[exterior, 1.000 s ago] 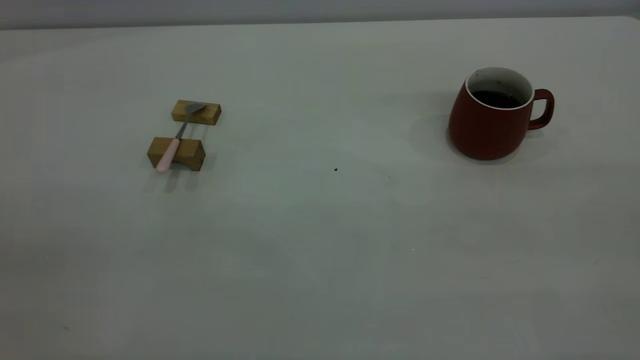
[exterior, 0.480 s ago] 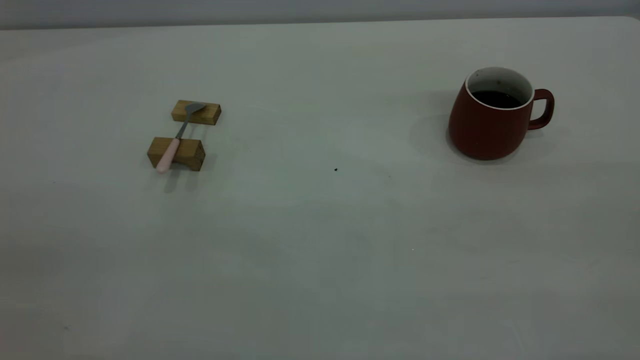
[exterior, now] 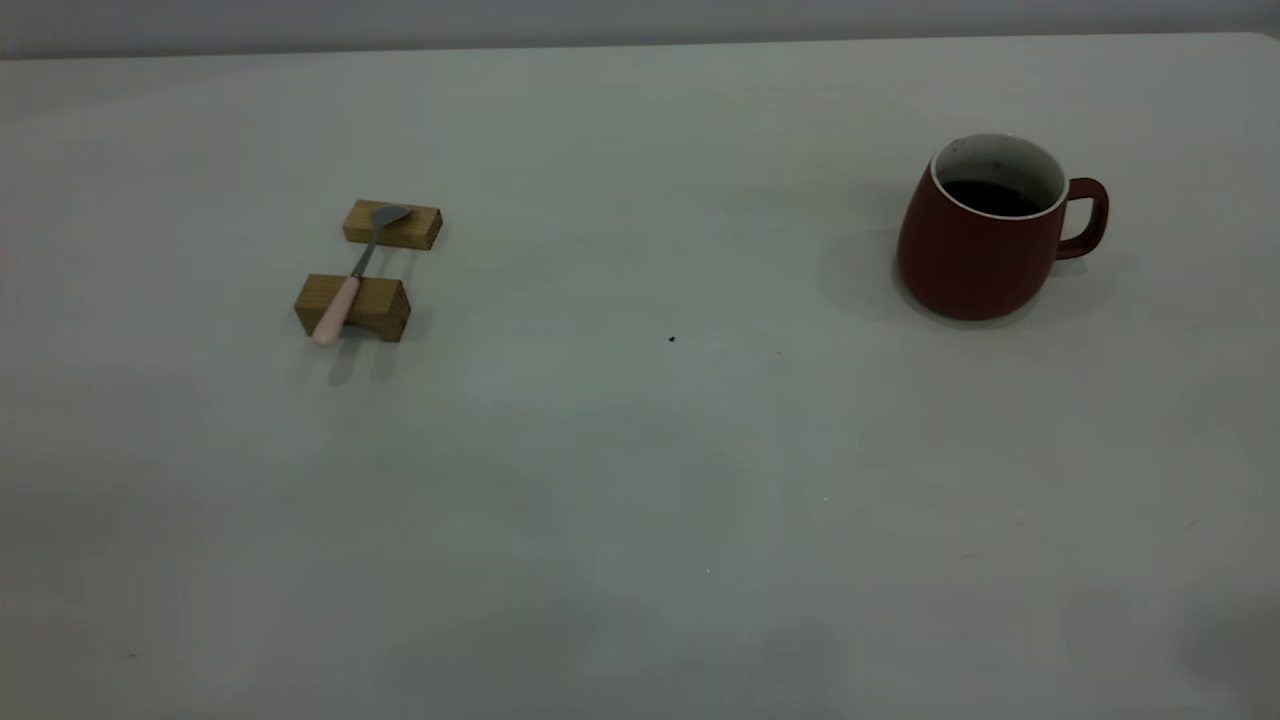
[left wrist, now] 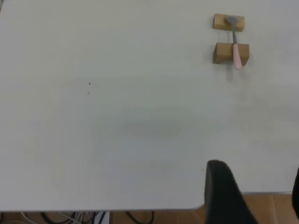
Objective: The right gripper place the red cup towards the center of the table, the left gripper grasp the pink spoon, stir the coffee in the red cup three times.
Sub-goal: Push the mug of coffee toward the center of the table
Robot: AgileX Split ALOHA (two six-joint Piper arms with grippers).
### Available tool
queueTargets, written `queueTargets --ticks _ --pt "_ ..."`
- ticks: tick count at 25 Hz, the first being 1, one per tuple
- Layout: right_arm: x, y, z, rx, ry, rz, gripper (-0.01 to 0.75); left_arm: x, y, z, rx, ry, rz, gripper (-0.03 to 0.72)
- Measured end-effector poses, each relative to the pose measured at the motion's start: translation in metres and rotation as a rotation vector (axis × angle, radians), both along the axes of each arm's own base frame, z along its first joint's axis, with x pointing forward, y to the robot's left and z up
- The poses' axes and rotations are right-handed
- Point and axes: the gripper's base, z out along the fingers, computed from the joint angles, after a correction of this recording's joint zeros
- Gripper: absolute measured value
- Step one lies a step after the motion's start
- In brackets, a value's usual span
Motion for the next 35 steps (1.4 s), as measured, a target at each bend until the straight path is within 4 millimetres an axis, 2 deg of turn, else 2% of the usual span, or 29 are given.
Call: queueTargets --ticks 3,9,14,21,25,29,35 --pt "0.042 0.002 -0.010 -0.068 0.033 0.069 0.583 0.000 0.000 0.000 0.000 0.000 0.000 0.432" --pt "0.118 0.006 -0.048 -0.177 0.161 0.198 0.583 0.000 0.000 0.000 0.000 0.000 0.000 0.432" --pt "0.179 0.012 -0.089 -0.257 0.246 0.354 0.583 0.000 0.000 0.000 0.000 0.000 0.000 0.432" --pt "0.249 0.030 -0.149 -0.322 0.323 0.528 0.583 0.000 0.000 0.000 0.000 0.000 0.000 0.432" --pt "0.278 0.037 -0.184 -0.354 0.366 0.604 0.583 0.000 0.000 0.000 0.000 0.000 0.000 0.432" --pt "0.295 0.037 -0.212 -0.399 0.402 0.657 0.583 0.000 0.000 0.000 0.000 0.000 0.000 0.432" --pt "0.311 0.035 -0.235 -0.481 0.401 0.714 0.583 0.000 0.000 0.000 0.000 0.000 0.000 0.432"
